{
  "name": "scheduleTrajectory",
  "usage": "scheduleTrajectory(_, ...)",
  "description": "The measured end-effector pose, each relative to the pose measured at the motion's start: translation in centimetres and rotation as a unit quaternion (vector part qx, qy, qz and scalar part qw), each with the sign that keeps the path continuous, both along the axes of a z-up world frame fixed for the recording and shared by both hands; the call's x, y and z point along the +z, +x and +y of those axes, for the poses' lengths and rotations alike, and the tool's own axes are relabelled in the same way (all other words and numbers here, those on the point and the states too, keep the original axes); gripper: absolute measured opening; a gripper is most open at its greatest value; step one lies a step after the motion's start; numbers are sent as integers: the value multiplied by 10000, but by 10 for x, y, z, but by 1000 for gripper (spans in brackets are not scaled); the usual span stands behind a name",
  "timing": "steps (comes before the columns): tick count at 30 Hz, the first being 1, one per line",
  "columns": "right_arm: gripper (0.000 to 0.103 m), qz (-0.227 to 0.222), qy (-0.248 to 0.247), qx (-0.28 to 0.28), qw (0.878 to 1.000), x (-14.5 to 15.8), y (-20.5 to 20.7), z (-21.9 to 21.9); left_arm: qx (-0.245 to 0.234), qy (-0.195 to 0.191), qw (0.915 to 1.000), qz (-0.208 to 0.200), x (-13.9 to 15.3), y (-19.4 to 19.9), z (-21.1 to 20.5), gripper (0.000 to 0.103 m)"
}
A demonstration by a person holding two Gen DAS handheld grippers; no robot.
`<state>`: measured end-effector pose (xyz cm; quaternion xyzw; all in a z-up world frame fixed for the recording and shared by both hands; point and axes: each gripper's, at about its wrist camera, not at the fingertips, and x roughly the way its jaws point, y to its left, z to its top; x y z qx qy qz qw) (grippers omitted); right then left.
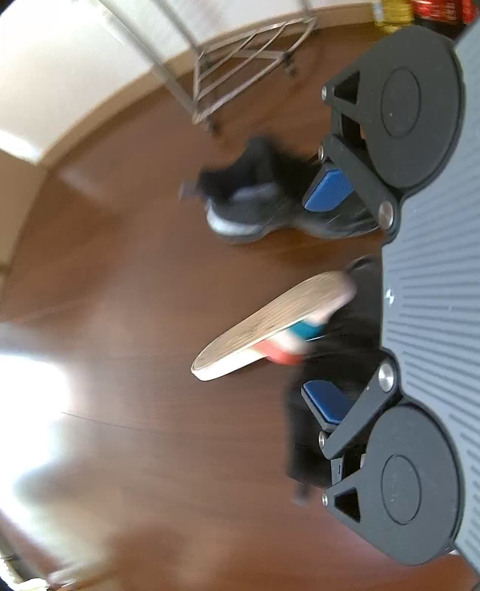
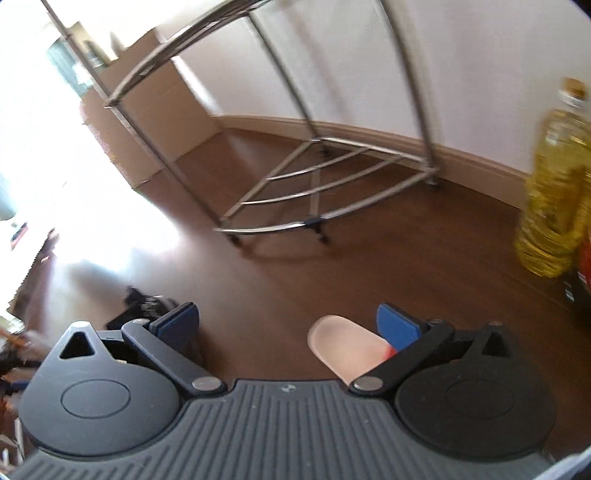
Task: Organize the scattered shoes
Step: 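Place the slide near the rack while the left gripper grasps the second slide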
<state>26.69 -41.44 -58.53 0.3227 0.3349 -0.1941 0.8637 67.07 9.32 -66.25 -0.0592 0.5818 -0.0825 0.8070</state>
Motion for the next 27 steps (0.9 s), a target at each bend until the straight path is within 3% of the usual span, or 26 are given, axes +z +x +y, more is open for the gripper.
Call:
scheduleTrajectory(5, 102, 747, -51, -444, 9962, -8, -37, 30, 140, -301, 9988, 350, -47, 24, -1, 94)
scheduleTrajectory(8, 102, 725, 68, -487, 9962, -1, -43, 44, 224, -488, 9970, 564, -75, 38, -2, 89)
scheduleTrajectory(10, 102, 675, 127, -380, 9969, 3, -46, 55, 280, -612, 9952, 706, -94, 48, -2, 59)
scheduleTrajectory(13, 102, 712, 81, -171, 9973, 6, -46, 63, 364, -798, 9919, 918, -122, 62, -3, 36)
scheduleTrajectory(15, 102, 767, -21, -50, 9970, 5, -46, 66, 420, -921, 9892, 1060, -141, 72, -4, 35)
scheduleTrajectory(18, 102, 697, -11, 197, 9974, 2, -48, 67, 314, -962, 9910, 879, -126, 58, -7, 33)
scheduleTrajectory(21, 102, 634, -21, 409, 9971, 2, -49, 68, 306, -1374, 9877, 681, -91, 31, -3, 29)
scheduleTrajectory(25, 102, 440, 11, 636, 9970, 6, -51, 64, 48, -1709, 9842, 462, -22, -42, 0, 29)
scheduleTrajectory(27, 102, 294, 129, 768, 9965, 7, -52, 60, -45, -1745, 9833, 522, -5, -63, -4, 29)
